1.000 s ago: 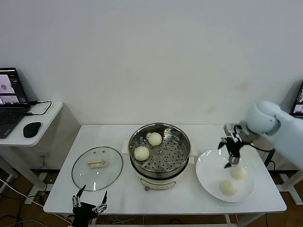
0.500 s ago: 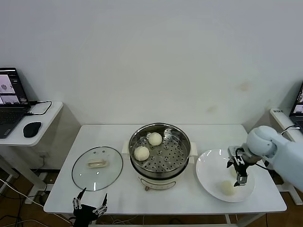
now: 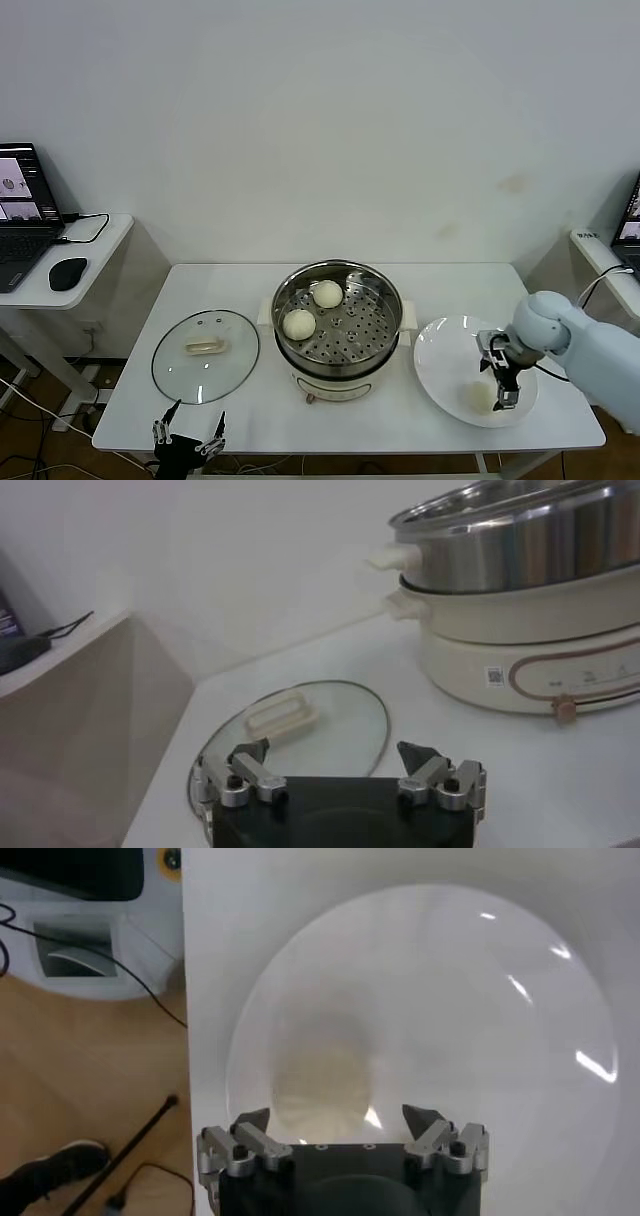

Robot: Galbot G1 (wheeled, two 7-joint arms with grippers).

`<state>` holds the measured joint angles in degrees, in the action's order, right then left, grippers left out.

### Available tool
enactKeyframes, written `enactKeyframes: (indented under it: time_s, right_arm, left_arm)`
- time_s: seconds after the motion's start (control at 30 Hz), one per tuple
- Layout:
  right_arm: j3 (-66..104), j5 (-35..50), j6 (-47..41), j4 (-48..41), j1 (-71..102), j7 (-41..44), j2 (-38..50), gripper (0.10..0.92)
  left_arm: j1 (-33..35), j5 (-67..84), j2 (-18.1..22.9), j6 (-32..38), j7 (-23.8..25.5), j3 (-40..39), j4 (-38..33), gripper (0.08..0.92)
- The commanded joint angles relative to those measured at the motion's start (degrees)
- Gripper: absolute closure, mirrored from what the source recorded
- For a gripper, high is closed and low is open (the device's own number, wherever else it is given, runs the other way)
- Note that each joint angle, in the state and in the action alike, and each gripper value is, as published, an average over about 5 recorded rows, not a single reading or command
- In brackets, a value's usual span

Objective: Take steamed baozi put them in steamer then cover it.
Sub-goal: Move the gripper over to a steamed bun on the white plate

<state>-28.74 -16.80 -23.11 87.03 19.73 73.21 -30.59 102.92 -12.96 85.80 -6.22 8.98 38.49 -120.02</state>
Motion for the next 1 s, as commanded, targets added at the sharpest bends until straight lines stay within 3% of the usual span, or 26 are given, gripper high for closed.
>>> enactKeyframes:
  time_s: [0.03,0.63,1.0]
  right_arm:
    - [0.0,-0.7,0.0,-1.2,1.3,-0.5,-1.2,0.203]
    - [-0.2,-0.7,0.2,-3.4,1.0,-0.1,-2.3,0.203]
    - [-0.4,0.1,0.3,-3.7,-0.9,1.0,-1.4,0.417]
  left_arm:
    - [-0.1,0.0,0.0,0.0,-0.1,0.0,0.6,0.177]
    - [-1.0,-0.8,0.2,0.0,0.0,-0.2,1.5,0.177]
    - [-1.6,-0.8,0.4,0.0,0.0,-0.4,2.0,0.177]
